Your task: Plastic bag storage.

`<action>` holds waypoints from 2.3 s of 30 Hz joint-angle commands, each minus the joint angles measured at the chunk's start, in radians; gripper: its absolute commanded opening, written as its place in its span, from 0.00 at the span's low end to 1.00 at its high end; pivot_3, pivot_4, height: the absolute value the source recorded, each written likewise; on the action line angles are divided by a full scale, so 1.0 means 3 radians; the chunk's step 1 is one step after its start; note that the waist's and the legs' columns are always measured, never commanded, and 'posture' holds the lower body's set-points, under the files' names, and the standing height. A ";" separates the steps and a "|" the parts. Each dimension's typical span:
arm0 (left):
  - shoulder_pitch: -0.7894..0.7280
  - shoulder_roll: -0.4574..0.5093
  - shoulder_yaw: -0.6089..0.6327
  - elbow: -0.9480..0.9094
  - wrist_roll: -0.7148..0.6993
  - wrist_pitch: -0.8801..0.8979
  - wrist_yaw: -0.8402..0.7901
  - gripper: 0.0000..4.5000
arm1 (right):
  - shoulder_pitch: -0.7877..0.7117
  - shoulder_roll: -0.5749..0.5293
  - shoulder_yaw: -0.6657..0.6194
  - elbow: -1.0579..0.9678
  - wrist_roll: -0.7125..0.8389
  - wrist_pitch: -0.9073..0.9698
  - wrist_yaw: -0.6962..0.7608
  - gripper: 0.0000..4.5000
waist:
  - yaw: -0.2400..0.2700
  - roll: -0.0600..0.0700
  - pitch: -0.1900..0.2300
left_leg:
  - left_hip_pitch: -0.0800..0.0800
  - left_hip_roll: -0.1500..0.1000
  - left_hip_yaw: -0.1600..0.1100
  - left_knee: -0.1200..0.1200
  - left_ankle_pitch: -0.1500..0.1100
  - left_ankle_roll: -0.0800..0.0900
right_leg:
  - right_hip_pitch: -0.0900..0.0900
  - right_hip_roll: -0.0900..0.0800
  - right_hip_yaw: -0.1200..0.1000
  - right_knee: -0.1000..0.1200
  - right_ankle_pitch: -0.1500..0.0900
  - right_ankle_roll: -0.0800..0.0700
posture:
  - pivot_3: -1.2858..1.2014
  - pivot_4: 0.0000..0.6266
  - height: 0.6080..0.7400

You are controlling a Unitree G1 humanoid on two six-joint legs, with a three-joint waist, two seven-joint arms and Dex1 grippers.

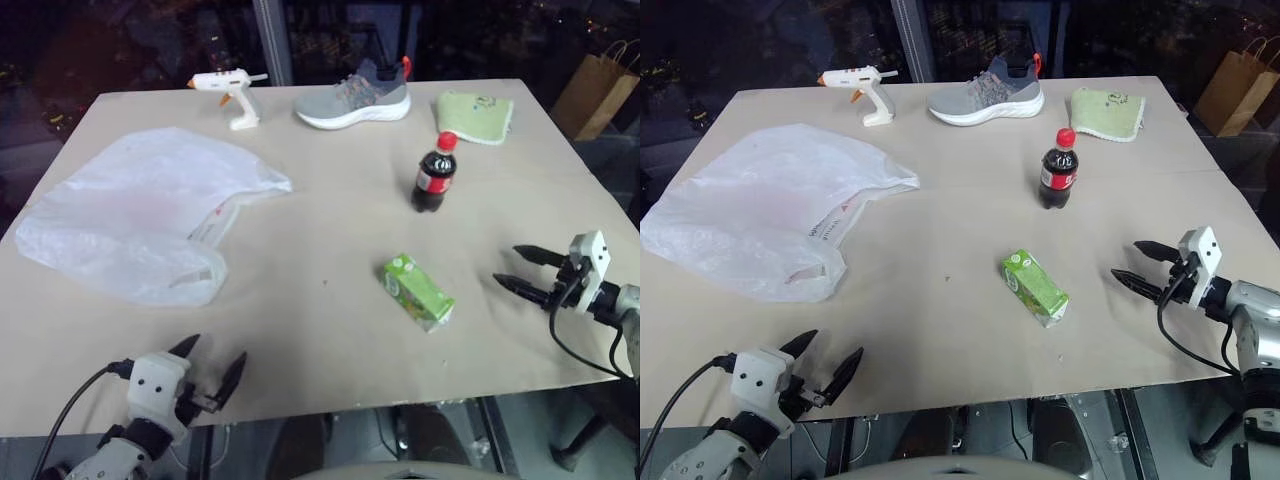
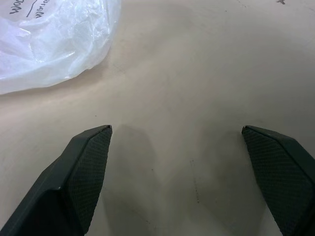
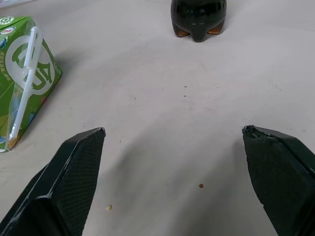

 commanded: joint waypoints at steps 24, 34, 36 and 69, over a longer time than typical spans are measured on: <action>-0.0098 0.0027 0.0084 -0.0185 -0.0092 -0.0102 0.0001 0.98 | -0.0016 -0.0055 -0.0070 0.0015 -0.0037 -0.0132 0.0004 1.00 | -0.0001 0.0000 0.0000 | 0.0001 0.0000 0.0002 0.0000 0.0000 0.0000 | 0.0000 0.0000 0.0002 0.0000 0.0001 0.0000 | 0.52 0.24 1.00; -0.0351 -0.0018 0.0064 -0.0558 -0.0193 0.0170 0.0263 0.98 | -0.0087 -0.0045 -0.0029 -0.0235 0.0071 0.0052 0.0051 1.00 | 0.0001 0.0000 0.0000 | 0.0001 0.0000 0.0002 0.0001 0.0000 0.0000 | 0.0000 0.0001 0.0002 0.0002 0.0001 0.0000 | 0.52 0.24 1.00; -0.0523 -0.0001 0.0041 -0.0697 -0.0106 0.0362 0.0441 0.98 | -0.0100 -0.0044 0.0012 -0.0452 0.0139 0.0194 0.0081 1.00 | 0.0001 0.0000 0.0000 | 0.0002 0.0000 0.0002 0.0001 0.0000 0.0000 | 0.0000 0.0001 0.0002 0.0004 0.0002 0.0001 | 0.52 0.24 1.00; -0.1215 -0.0320 -0.0241 -0.0767 -0.0142 0.1472 0.1057 0.01 | -0.0100 -0.0452 0.0506 -0.2417 0.0620 0.1861 -0.0589 1.00 | 0.0086 -0.0004 -0.0002 | -0.0017 -0.0002 -0.0021 0.0005 0.0000 0.0000 | -0.0001 0.0001 -0.0018 -0.0012 0.0016 0.0002 | 0.52 0.24 1.00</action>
